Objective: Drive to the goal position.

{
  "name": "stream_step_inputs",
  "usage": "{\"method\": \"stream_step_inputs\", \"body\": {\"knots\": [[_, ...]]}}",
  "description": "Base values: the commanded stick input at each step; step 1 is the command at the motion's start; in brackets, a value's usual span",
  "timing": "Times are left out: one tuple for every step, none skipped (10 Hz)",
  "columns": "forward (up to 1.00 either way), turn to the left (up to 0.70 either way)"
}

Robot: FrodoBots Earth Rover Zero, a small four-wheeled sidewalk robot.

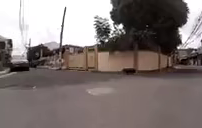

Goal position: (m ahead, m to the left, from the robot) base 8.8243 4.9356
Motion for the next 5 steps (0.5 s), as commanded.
{"method": "stream_step_inputs", "body": {"knots": [[1.0,0.0],[1.0,0.0],[1.0,0.18],[1.0,0.38],[1.0,0.4]]}}
